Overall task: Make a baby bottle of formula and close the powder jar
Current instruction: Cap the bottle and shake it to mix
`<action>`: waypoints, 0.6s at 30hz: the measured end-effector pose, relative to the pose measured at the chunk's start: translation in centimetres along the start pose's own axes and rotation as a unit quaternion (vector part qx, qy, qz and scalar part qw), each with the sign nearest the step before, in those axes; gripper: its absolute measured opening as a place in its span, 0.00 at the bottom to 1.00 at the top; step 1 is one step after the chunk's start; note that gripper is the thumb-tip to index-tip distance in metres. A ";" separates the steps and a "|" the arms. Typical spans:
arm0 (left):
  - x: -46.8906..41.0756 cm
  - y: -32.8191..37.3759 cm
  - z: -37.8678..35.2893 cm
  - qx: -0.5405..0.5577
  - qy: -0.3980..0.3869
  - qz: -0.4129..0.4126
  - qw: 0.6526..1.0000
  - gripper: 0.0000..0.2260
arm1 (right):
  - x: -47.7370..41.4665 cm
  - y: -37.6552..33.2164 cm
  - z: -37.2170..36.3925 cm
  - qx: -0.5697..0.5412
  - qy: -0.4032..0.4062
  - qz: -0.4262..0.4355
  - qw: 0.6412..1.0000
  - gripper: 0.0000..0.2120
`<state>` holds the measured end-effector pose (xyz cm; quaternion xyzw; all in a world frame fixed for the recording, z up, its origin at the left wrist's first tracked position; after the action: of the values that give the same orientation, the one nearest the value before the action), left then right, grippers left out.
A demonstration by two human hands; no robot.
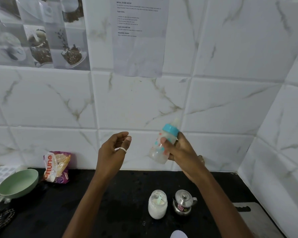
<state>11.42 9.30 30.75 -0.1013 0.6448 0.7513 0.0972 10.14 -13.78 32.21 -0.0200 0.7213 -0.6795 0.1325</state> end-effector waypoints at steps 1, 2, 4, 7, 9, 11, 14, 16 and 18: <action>0.0 0.1 -0.1 0.000 0.000 -0.001 1.000 0.06 | 0.1 0.1 0.1 -0.001 0.000 0.004 1.000 0.27; 0.0 0.1 -0.2 0.001 -0.001 0.000 1.000 0.06 | 0.0 0.0 0.5 -0.040 0.019 0.022 0.999 0.27; 0.0 0.0 -0.4 0.001 -0.005 0.001 1.000 0.06 | 0.0 -0.4 1.4 -0.176 0.083 0.067 0.979 0.28; 0.0 0.0 -0.2 -0.007 -0.002 0.001 1.000 0.06 | -0.1 -0.4 1.8 -0.136 0.098 0.063 0.984 0.30; -0.1 0.0 -0.1 -0.008 0.002 0.000 1.000 0.07 | -0.1 -0.2 0.7 -0.037 0.029 0.016 0.999 0.27; -0.1 0.0 -0.3 -0.007 -0.002 0.000 1.000 0.07 | -0.2 -0.4 1.0 -0.047 0.028 0.028 0.998 0.26; 0.0 0.0 -0.4 -0.006 -0.005 -0.002 1.000 0.07 | -0.3 -1.1 2.0 -0.205 0.103 0.086 0.970 0.26; -0.1 0.0 -0.3 -0.008 -0.002 -0.002 1.000 0.07 | -0.4 -1.0 1.8 -0.144 0.088 0.066 0.983 0.27; -0.2 0.0 -0.3 -0.008 0.000 -0.002 1.000 0.07 | -0.2 -0.4 0.6 -0.039 0.019 0.011 0.999 0.28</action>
<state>11.58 9.01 30.79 -0.1035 0.6384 0.7564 0.0981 10.36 -14.34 32.65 -0.0048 0.7499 -0.6496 0.1254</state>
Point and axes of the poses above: each hand's wrist, its own x-axis away from the middle knuckle, its own z-axis out of the back of the hand, y = z × x, the point moved 6 cm from there along -x, towards the middle knuckle, and after that the axes turned 11 degrees about -y, right-handed, at the moved point
